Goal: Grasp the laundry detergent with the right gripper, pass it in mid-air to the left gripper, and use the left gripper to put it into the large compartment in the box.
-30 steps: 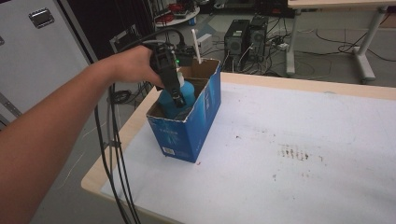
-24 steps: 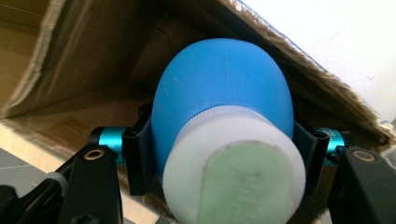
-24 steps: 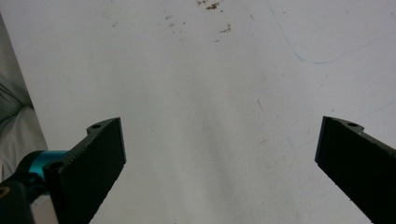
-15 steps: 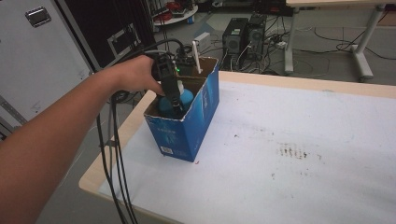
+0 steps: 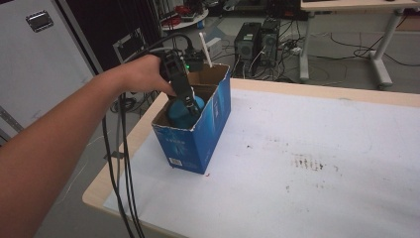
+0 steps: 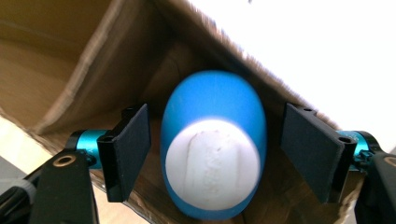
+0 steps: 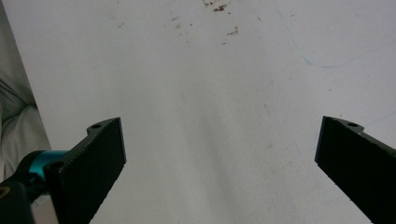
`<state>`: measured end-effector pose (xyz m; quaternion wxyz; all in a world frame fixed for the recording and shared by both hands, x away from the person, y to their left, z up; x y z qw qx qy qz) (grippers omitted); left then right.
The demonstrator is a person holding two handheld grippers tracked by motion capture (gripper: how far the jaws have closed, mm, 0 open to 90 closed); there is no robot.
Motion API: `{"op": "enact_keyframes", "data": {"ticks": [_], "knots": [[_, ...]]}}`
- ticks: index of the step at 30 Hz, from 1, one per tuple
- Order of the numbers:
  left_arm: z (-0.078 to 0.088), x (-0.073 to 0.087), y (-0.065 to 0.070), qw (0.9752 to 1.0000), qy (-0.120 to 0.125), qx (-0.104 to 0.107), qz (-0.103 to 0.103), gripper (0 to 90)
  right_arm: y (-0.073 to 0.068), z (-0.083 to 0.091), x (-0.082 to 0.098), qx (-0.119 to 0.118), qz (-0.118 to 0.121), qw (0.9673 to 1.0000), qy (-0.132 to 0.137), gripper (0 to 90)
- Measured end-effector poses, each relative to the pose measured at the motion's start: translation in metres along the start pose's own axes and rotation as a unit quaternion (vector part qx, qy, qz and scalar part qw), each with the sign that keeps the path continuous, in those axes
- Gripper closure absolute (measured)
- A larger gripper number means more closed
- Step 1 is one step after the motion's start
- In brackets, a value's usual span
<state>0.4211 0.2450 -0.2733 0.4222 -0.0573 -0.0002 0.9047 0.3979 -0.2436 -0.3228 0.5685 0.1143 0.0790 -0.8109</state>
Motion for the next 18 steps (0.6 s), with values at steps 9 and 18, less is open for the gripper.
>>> {"op": "enact_keyframes", "data": {"ticks": [9, 18], "knots": [[0.036, -0.013, 0.01, 0.9982, 0.059, -0.001, -0.005, 24.6, -0.002, 0.002, -0.001, -0.001, 0.001, 1.0, 0.004, 1.1], [0.078, -0.041, 0.032, 0.9938, 0.102, -0.013, -0.043, 19.2, -0.003, 0.005, 0.0, 0.001, -0.004, 1.0, 0.007, 1.1]]}}
Point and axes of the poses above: each handheld gripper's, and its own axes: z roughly backward along the jaws, x roughly out of its underside, y roughly to its right, the point moved 2 cm from there along -z, roughly forward along the jaws, and after that the axes turned 9 degrees about -y, right-handed, at the moved point
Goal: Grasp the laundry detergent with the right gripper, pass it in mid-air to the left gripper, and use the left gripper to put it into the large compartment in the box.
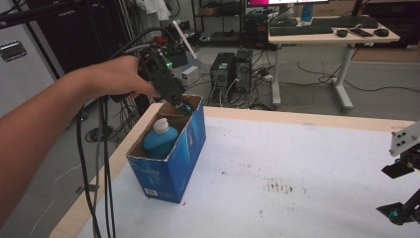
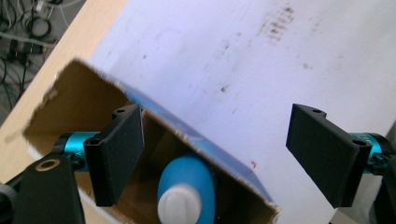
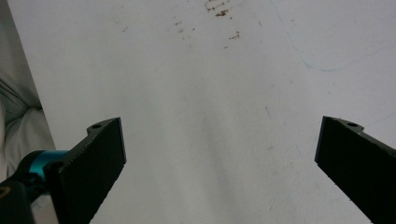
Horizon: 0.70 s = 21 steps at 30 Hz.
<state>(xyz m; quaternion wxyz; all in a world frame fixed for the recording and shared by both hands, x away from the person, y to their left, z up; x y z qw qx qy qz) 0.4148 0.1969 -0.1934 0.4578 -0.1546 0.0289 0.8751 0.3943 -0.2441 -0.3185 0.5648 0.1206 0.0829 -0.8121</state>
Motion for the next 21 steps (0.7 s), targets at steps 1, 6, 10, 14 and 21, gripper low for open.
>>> {"op": "enact_keyframes", "data": {"ticks": [1, 6, 10, 14, 21], "knots": [[0.001, -0.004, 0.002, 1.0, -0.002, -0.001, -0.007, 19.2, 0.001, 0.0, 0.001, 0.0, 0.001, 1.0, 0.0, 1.2], [-0.001, -0.019, 0.011, 0.9997, -0.003, -0.01, -0.023, 19.2, 0.001, 0.003, 0.002, 0.0, -0.006, 0.9999, 0.009, 1.2], [-0.009, -0.032, 0.019, 0.9996, -0.012, -0.001, -0.027, 19.2, 0.001, 0.004, 0.002, 0.0, -0.009, 0.9999, 0.012, 1.2], [-0.014, -0.045, 0.03, 0.9981, 0.005, 0.028, -0.054, 19.2, 0.0, 0.004, 0.002, 0.001, -0.007, 0.9999, 0.01, 1.2], [-0.032, -0.07, 0.053, 0.9932, -0.016, 0.05, -0.104, 6.0, 0.0, 0.006, 0.003, 0.004, -0.011, 0.9998, 0.015, 1.2]]}}
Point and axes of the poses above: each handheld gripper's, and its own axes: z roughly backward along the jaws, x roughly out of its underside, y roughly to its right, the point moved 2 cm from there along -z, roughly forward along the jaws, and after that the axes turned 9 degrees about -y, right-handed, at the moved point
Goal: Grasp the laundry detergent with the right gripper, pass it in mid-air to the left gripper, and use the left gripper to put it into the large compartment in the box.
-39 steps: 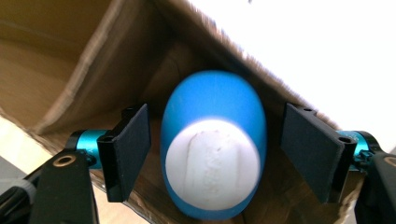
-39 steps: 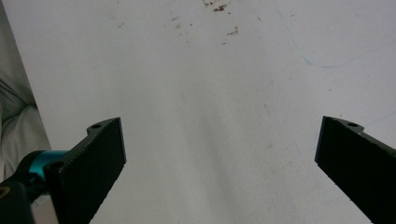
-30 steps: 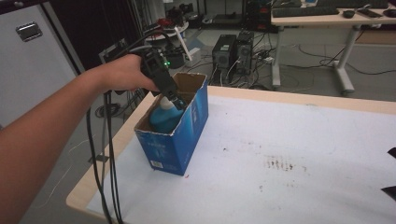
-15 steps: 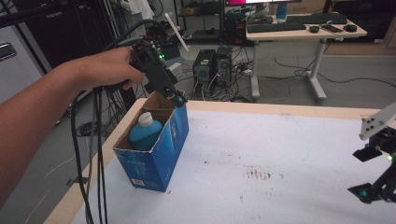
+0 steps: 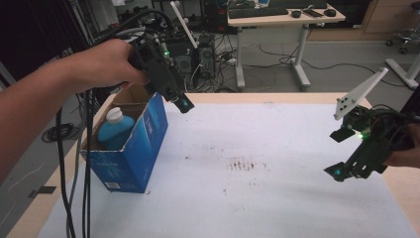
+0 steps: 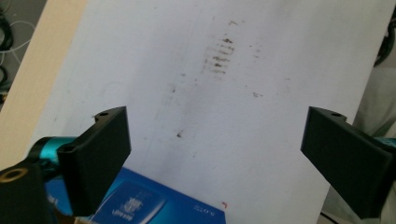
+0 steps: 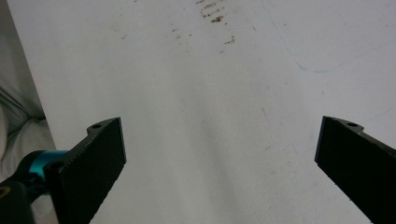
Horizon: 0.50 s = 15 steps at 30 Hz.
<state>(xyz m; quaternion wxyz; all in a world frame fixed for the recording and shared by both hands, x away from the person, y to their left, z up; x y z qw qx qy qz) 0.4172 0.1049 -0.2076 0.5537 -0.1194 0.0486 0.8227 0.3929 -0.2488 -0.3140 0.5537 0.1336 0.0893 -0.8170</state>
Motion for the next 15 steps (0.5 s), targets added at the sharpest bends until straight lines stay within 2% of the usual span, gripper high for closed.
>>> {"op": "enact_keyframes", "data": {"ticks": [1, 4, 5, 8, 10, 14, 15], "knots": [[-0.003, -0.003, 0.002, 1.0, -0.004, 0.002, -0.004, 2.1, 0.001, 0.0, 0.0, 0.0, 0.002, 1.0, 0.0, 1.2], [-0.014, -0.016, 0.01, 0.9988, -0.029, -0.019, -0.035, 1.9, 0.002, 0.0, 0.001, 0.001, -0.001, 1.0, 0.002, 1.2], [-0.017, -0.02, 0.012, 0.9984, -0.031, -0.025, -0.042, 1.9, 0.002, 0.0, 0.001, 0.0, -0.002, 1.0, 0.002, 1.2], [-0.024, -0.029, 0.014, 0.9985, -0.019, -0.022, -0.046, 1.9, 0.003, 0.0, 0.001, 0.0, -0.001, 1.0, 0.002, 1.2], [-0.027, -0.034, 0.015, 0.998, -0.011, -0.024, -0.058, 1.9, 0.003, -0.001, 0.001, 0.0, -0.001, 1.0, 0.001, 1.2], [-0.033, -0.039, 0.02, 0.9964, -0.015, -0.011, -0.083, 1.9, 0.002, -0.001, -0.001, 0.0, 0.001, 1.0, 0.002, 1.2], [-0.035, -0.04, 0.02, 0.9965, -0.017, -0.009, -0.082, 1.9, 0.002, -0.001, -0.001, 0.001, 0.002, 1.0, 0.002, 1.2]]}}
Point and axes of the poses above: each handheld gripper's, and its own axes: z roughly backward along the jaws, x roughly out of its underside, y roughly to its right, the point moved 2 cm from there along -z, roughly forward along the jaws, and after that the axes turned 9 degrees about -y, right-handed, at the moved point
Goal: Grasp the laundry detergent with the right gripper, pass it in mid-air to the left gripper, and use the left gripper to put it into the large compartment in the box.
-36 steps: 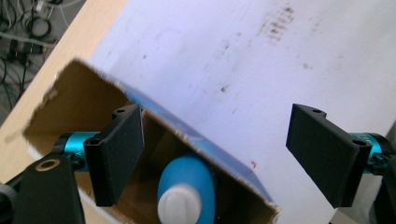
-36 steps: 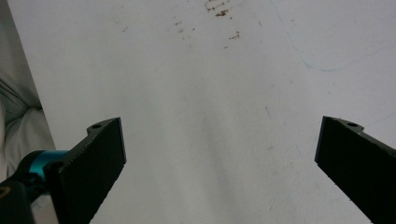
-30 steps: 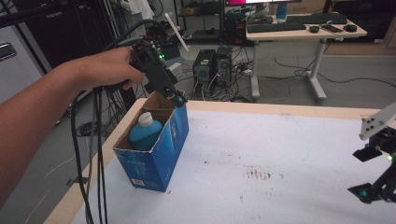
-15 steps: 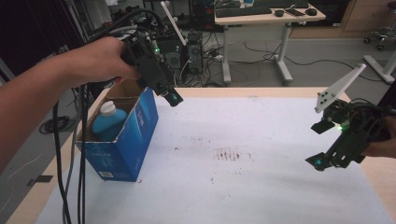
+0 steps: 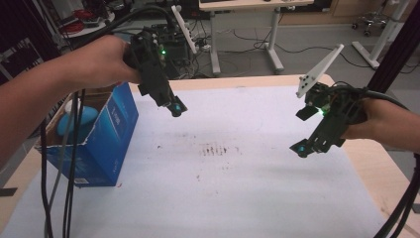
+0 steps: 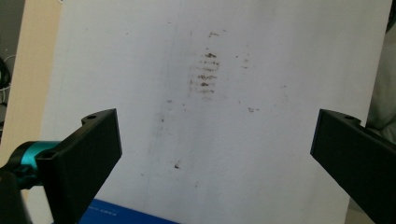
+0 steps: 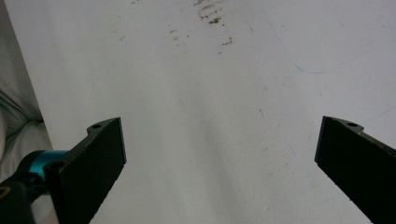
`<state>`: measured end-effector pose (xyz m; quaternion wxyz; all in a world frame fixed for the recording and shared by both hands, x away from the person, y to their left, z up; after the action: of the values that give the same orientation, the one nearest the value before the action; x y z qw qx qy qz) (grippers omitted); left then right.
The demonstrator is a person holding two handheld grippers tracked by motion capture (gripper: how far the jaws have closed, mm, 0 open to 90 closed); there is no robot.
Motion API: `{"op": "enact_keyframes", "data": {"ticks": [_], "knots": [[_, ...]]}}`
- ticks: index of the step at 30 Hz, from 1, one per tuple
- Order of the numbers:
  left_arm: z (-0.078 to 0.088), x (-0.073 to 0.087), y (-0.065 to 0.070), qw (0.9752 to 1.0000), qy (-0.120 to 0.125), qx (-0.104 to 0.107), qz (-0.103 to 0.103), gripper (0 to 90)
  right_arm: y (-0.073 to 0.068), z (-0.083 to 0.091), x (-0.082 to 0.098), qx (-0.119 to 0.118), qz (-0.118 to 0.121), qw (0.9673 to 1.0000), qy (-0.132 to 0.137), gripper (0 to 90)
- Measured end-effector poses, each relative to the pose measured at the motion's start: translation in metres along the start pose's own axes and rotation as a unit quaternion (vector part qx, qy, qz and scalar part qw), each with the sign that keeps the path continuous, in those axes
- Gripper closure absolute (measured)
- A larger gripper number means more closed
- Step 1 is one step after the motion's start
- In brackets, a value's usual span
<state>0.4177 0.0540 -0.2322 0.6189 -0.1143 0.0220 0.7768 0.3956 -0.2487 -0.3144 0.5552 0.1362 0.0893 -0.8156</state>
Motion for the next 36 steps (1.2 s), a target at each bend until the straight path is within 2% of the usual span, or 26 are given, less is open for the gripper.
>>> {"op": "enact_keyframes", "data": {"ticks": [2, 6, 12, 17, 23, 27, 36], "knots": [[-0.004, -0.003, 0.0, 1.0, 0.002, 0.003, 0.002, 1.9, 0.0, -0.001, -0.001, -0.001, -0.001, 1.0, 0.0, 1.2], [-0.014, -0.006, 0.004, 0.9991, 0.003, 0.042, -0.01, 1.9, 0.0, -0.002, -0.003, -0.002, 0.002, 1.0, 0.0, 1.2], [-0.026, -0.015, 0.006, 0.9989, 0.008, 0.044, -0.012, 1.6, 0.001, -0.003, -0.005, -0.003, 0.003, 1.0, 0.0, 1.2], [-0.032, -0.019, 0.007, 0.9994, 0.004, 0.034, -0.011, 1.7, 0.002, -0.005, -0.006, -0.005, 0.006, 1.0, -0.001, 1.2], [-0.037, -0.019, 0.008, 0.9993, 0.003, 0.037, -0.004, 1.7, 0.003, -0.007, -0.007, -0.006, 0.004, 1.0, -0.004, 1.2], [-0.045, -0.018, 0.01, 0.9988, -0.005, 0.049, 0.005, 1.8, 0.003, -0.008, -0.007, -0.008, 0.002, 0.9999, -0.01, 1.2], [-0.055, -0.016, 0.011, 0.9987, -0.007, 0.049, 0.009, 1.7, 0.003, -0.01, -0.008, -0.01, 0.006, 0.9999, -0.012, 1.2]]}}
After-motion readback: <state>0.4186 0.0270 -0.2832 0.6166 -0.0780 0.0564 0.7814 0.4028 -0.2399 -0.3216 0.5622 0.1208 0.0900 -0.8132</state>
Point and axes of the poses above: each handheld gripper's, and its own axes: z roughly backward along the jaws, x roughly out of its underside, y roughly to its right, the point moved 2 cm from there along -z, roughly forward along the jaws, and after that the axes turned 9 degrees about -y, right-handed, at the moved point
